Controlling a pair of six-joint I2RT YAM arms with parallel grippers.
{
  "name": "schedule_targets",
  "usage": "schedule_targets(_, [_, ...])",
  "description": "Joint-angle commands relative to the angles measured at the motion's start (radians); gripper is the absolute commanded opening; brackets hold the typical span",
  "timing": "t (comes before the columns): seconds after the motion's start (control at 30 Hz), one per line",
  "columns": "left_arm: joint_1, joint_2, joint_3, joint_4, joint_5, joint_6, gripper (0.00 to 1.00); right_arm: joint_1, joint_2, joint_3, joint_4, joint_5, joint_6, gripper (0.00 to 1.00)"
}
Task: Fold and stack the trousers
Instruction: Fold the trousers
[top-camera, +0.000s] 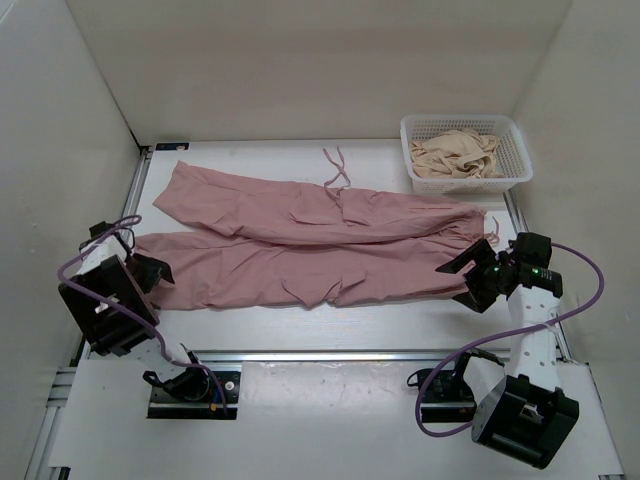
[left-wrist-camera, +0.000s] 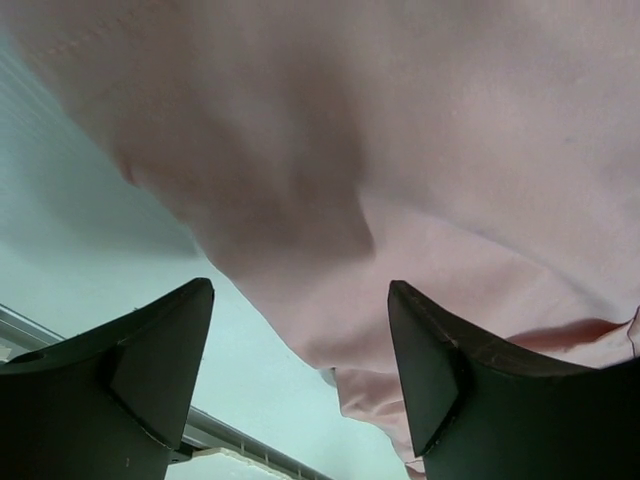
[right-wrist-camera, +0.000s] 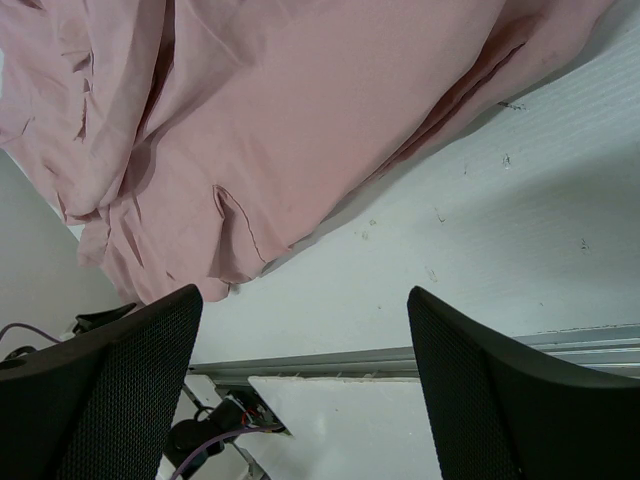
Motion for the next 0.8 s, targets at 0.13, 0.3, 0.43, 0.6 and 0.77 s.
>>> schedule_targets(0.13, [-0.002,0.008,0.058,-0.009,-0.042,0.015,0.77,-0.004,-0.023,-0.004,0.011,-0.027,-0.003,0.88])
schedule_targets(0.3, [-0.002,-0.001,0.058,-0.009,-0.042,0.015,0.47,-0.004,-0.023,-0.004,0.011,-0.027,-0.003,0.88])
schedule_targets(0.43, [-0.002,-0.001,0.058,-0.009,-0.042,0.015,0.34,-0.004,-0.023,-0.004,0.011,-0.027,-0.003,0.88])
schedule_targets(0.6, [-0.012,-0.010,0.058,-0.009,-0.042,0.015,0.29,-0.004,-0.023,-0.004,0.011,-0.027,-0.003,0.88])
schedule_targets(0.77, [-0.060,-0.033,0.049,-0.009,-0.047,0.006,0.53,-0.004,-0.023,-0.004,0.011,-0.027,-0.003,0.88])
